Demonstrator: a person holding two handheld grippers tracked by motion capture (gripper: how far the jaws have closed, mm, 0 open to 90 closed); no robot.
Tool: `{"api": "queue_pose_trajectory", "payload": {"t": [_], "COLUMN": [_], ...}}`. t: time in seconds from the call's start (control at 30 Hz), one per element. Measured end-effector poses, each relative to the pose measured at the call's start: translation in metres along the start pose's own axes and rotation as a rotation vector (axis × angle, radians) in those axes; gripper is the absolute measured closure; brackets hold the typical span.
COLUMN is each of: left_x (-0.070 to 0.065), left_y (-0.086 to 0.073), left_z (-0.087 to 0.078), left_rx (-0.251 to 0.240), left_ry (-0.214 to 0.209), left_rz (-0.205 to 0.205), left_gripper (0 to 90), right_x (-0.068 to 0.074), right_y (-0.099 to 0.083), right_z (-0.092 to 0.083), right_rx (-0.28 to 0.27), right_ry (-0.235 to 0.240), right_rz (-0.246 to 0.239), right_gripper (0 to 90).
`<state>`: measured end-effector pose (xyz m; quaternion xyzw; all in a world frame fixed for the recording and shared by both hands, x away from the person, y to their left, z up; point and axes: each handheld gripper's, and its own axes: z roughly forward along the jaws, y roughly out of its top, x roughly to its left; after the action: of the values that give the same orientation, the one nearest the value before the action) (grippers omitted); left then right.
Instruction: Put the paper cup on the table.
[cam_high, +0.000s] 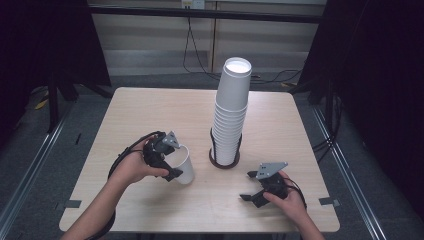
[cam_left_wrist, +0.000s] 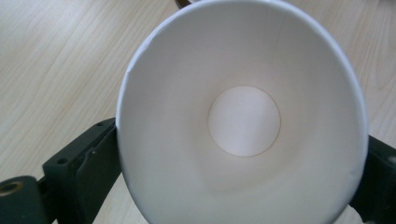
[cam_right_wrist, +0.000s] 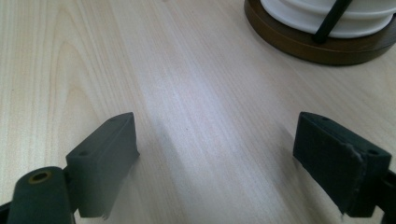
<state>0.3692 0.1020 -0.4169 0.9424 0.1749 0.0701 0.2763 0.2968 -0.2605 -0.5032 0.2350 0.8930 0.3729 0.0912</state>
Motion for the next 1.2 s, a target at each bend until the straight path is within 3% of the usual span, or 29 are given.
{"api": "queue_pose_trajectory", "payload": {"t": [0.17,0.33,0.53,0.67,0.73,0.83,1.0,1.13,1.2], "left_x": [-0.002,-0.005,-0.004,-0.004,-0.005,-0.004,-0.004,-0.006,-0.007], "left_y": [0.001,0.001,-0.005,-0.012,-0.016,-0.025,-0.038,-0.048,-0.054], "left_z": [0.005,0.010,0.007,0.006,0.005,0.004,0.004,0.003,0.004], "left_rx": [-0.043,-0.045,-0.062,-0.072,-0.087,-0.085,-0.104,-0.100,-0.108], "left_ry": [-0.011,-0.015,-0.018,-0.017,-0.021,-0.001,0.002,0.008,0.000], "left_rz": [-0.013,0.002,-0.014,-0.021,-0.043,-0.042,-0.079,-0.065,-0.083], "left_gripper": [6.3,8.0,9.3,10.2,10.4,11.6,12.2,12.5,12.6], "right_x": [0.000,0.000,0.000,0.000,0.000,0.000,0.000,0.000,0.000], "right_y": [0.000,0.000,0.000,0.000,0.000,0.000,0.000,0.000,0.000], "right_z": [0.000,0.000,0.000,0.000,0.000,0.000,0.000,0.000,0.000], "right_rx": [-0.001,-0.001,-0.001,-0.001,-0.001,-0.001,-0.001,-0.001,-0.001], "right_ry": [0.000,0.000,0.000,0.000,0.000,0.000,0.000,0.000,0.000], "right_rz": [0.003,0.002,0.003,0.003,0.003,0.003,0.003,0.003,0.003], "right_gripper": [13.2,13.2,13.2,13.2,13.2,13.2,13.2,13.2,13.2]}}
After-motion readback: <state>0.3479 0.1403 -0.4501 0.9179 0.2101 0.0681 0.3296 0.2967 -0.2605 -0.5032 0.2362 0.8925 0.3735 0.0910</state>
